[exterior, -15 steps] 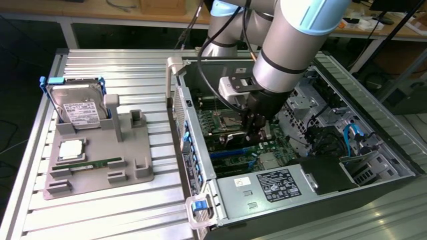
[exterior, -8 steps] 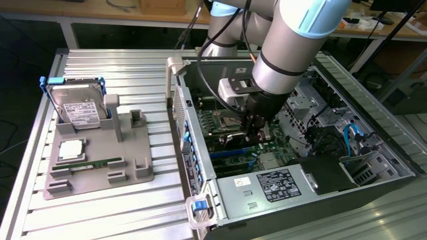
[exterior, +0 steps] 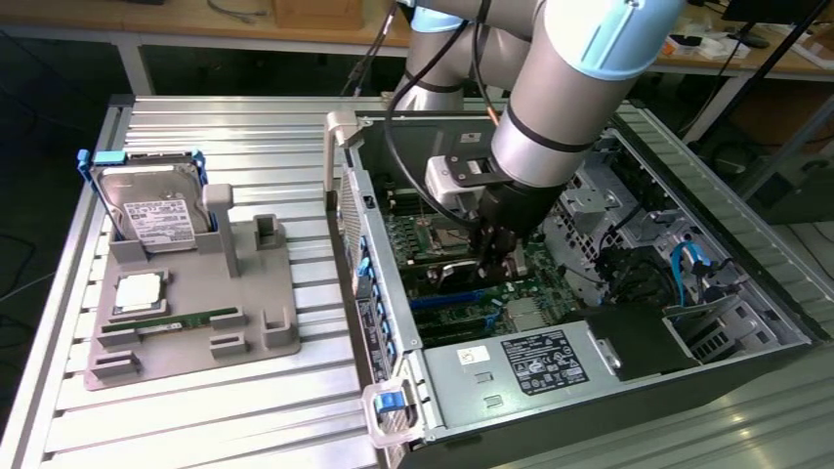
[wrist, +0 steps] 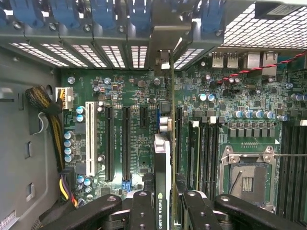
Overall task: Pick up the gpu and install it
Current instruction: 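Insert the gpu into the slot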
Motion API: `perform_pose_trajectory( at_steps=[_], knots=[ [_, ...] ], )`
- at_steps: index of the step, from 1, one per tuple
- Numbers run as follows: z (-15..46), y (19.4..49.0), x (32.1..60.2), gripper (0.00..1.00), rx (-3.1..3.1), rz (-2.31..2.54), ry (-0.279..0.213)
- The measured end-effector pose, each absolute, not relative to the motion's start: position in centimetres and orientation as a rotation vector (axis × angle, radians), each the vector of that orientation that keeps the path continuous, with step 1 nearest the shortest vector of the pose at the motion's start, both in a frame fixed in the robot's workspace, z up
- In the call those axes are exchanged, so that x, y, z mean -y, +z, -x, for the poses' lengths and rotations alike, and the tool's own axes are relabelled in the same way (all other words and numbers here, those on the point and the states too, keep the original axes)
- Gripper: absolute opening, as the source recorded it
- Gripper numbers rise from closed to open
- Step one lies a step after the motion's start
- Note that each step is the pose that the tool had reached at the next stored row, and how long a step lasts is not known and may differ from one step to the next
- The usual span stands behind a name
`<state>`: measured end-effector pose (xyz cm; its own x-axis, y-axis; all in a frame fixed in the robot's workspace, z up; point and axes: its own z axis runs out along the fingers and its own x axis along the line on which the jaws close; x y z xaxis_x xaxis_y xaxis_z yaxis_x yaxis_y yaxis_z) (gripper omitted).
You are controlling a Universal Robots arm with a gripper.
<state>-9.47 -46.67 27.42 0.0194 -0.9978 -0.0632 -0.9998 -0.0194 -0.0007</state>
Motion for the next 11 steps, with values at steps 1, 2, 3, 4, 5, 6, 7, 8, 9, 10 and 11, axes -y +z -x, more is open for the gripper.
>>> perform_pose_trajectory(
  at_steps=[1, 2, 3, 4, 5, 6, 7, 8, 9, 10, 11],
  knots=[
    [9.47, 27.39, 46.67, 0.27, -2.168, 2.210, 0.069],
    [9.47, 27.35, 46.66, 0.27, -2.168, 2.210, 0.070],
    [9.47, 27.32, 46.67, 0.27, -2.168, 2.210, 0.070],
    [9.47, 27.28, 46.66, 0.27, -2.168, 2.210, 0.070],
    [9.47, 27.24, 46.67, 0.27, -2.167, 2.210, 0.070],
    [9.48, 27.21, 46.67, 0.27, -2.167, 2.210, 0.070],
    [9.48, 27.17, 46.66, 0.27, -2.167, 2.210, 0.071],
    [9.48, 27.12, 46.66, 0.27, -2.167, 2.209, 0.071],
    [9.48, 27.06, 46.66, 0.27, -2.167, 2.209, 0.071],
    [9.49, 27.01, 46.66, 0.27, -2.167, 2.209, 0.071],
    [9.49, 26.93, 46.66, 0.27, -2.167, 2.209, 0.072]
  ],
)
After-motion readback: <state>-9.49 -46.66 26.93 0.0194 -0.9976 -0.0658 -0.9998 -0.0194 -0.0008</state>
